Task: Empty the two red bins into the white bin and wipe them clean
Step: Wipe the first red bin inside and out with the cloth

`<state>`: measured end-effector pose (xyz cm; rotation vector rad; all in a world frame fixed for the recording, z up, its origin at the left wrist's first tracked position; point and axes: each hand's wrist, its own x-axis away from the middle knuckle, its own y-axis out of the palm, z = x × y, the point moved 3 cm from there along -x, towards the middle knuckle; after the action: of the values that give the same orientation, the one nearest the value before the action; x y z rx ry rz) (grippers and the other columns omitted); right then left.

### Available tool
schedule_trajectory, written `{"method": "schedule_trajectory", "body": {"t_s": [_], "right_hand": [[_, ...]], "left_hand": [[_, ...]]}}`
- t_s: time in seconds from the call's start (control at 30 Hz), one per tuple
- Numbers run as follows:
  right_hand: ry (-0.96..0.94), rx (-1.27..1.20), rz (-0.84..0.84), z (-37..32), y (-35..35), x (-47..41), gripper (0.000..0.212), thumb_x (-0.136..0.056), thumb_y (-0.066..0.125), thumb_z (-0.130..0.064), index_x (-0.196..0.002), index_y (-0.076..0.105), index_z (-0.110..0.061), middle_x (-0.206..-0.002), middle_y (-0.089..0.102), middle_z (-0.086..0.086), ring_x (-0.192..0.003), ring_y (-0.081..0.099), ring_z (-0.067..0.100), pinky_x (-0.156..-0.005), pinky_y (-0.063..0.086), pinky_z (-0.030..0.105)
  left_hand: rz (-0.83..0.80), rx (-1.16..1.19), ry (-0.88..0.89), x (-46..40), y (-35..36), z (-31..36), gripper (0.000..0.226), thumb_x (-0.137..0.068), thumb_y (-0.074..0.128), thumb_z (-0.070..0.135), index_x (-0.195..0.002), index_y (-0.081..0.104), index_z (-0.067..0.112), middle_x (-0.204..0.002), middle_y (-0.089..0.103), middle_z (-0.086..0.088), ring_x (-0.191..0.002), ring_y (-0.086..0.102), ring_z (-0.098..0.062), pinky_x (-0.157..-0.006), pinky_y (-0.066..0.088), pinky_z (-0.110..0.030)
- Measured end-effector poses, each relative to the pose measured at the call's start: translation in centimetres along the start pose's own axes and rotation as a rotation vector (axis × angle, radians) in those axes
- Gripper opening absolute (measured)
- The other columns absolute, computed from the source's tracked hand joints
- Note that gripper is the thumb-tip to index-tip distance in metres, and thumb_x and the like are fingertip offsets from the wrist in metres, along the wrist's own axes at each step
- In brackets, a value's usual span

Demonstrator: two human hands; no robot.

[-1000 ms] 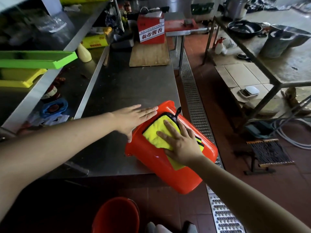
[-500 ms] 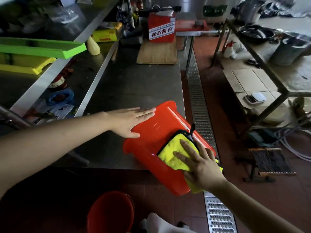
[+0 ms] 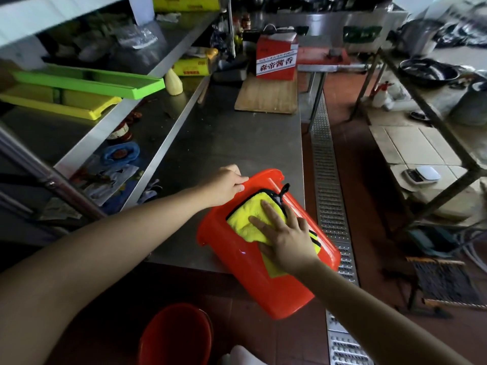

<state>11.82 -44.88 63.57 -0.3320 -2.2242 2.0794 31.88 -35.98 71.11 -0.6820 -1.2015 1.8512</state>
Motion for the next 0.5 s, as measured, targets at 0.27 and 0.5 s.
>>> {"method": "schedule_trajectory", "body": {"t_s": [0.27,0.5], "right_hand": [[0.009,-0.055,-0.016,-0.8,0.8,-1.5,0.070,-0.091,0.040,-0.066,-0.154,0.012,-0.053,-0.168,0.000,-0.009,-0.153,0.003,0.039,-0.110,0.031,0.060],[0.021,-0.063,0.042,2.5,2.4,7.8,0.077,-0.082,0.052,-0.058,-0.153,0.025,-0.049,-0.168,0.012,-0.007,-0.149,0.023,0.042,-0.095,0.043,0.059]], "left_hand": [[0.052,0.003,-0.017,1.6,0.8,-2.2,0.027,-0.096,0.062,0.027,-0.121,0.068,0.018,-0.100,0.056,0.005,-0.091,0.060,-0.014,-0.078,0.051,-0.034],[0.106,0.014,-0.002,3.5,1.4,-3.0,0.023,-0.098,0.057,0.022,-0.120,0.066,0.024,-0.096,0.056,0.018,-0.089,0.061,0.005,-0.072,0.051,-0.016]]}}
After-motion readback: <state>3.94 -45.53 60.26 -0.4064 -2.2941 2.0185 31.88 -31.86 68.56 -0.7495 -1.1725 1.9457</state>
